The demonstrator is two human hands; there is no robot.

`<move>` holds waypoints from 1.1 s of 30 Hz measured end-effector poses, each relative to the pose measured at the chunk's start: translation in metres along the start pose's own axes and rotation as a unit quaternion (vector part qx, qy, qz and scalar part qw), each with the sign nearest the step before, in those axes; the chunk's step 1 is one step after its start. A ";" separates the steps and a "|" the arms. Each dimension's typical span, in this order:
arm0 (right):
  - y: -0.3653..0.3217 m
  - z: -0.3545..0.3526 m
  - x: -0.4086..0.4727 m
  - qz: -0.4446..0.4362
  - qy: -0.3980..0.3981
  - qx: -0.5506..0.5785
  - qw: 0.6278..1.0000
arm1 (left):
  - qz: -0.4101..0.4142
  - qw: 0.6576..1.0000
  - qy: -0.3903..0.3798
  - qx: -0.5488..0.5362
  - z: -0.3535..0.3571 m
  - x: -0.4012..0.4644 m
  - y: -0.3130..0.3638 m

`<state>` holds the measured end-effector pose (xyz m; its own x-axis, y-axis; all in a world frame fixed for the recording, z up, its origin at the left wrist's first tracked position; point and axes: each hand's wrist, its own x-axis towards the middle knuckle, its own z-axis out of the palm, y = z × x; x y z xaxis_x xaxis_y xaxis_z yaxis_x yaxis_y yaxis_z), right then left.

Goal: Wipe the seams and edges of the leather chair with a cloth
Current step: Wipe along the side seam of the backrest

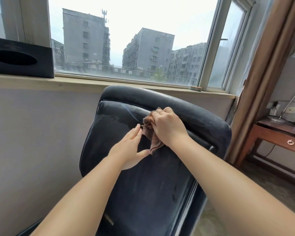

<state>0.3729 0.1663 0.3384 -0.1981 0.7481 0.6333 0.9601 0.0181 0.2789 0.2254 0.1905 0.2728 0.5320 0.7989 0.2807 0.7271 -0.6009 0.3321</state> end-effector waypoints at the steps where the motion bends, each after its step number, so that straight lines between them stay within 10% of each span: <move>1: 0.001 -0.006 -0.005 0.007 -0.003 -0.003 1.000 | -0.004 1.000 -0.011 0.006 -0.002 -0.001 0.004; 14: 0.028 -0.059 -0.109 0.002 0.009 -0.168 0.986 | -0.005 0.988 -0.121 0.099 -0.005 -0.070 0.075; 33: -0.034 -0.054 -0.222 -0.082 0.018 -0.011 0.996 | -0.056 0.980 -0.144 0.128 0.009 -0.168 0.082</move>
<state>0.3732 -0.0359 0.2276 -0.3588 0.7121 0.6035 0.9102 0.1236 0.3953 0.1993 0.0068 0.2451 0.5156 0.8565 -0.0235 0.8538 -0.5112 0.0986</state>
